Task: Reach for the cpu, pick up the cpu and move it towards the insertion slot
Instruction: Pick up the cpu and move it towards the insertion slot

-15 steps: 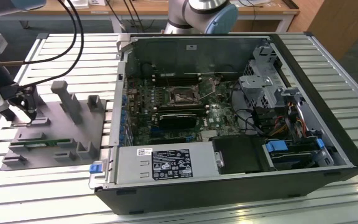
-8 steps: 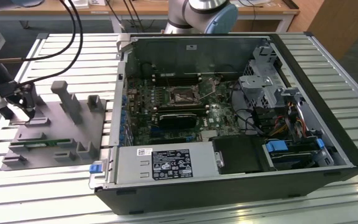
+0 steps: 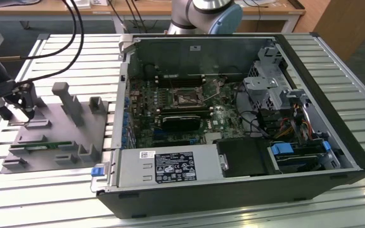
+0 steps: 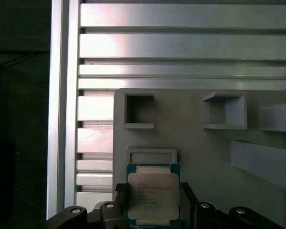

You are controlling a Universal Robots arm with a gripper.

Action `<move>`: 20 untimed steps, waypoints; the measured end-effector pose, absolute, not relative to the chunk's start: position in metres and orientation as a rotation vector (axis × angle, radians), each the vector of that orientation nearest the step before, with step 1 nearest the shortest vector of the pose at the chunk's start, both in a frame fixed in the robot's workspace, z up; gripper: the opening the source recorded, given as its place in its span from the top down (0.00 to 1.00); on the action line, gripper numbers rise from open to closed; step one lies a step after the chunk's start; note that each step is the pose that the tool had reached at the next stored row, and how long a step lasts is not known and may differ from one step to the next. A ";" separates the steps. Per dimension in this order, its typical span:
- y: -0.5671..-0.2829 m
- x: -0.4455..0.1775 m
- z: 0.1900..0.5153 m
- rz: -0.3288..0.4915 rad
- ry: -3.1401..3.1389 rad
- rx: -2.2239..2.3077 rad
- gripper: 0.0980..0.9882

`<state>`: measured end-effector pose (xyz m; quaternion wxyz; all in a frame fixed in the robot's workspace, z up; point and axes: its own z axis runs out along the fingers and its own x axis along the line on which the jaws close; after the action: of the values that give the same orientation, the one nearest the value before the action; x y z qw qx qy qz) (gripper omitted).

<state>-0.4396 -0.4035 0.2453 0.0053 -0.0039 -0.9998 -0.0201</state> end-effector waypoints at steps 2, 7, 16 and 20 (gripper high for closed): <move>-0.403 -0.440 0.247 -0.063 -3.130 -0.012 0.52; -0.403 -0.440 0.251 -0.063 -3.130 -0.012 0.52; -0.403 -0.440 0.262 -0.064 -3.130 -0.012 0.52; -0.403 -0.440 0.268 -0.064 -3.130 -0.012 0.52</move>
<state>-0.4396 -0.4035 0.2682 0.0053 -0.0040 -0.9998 -0.0204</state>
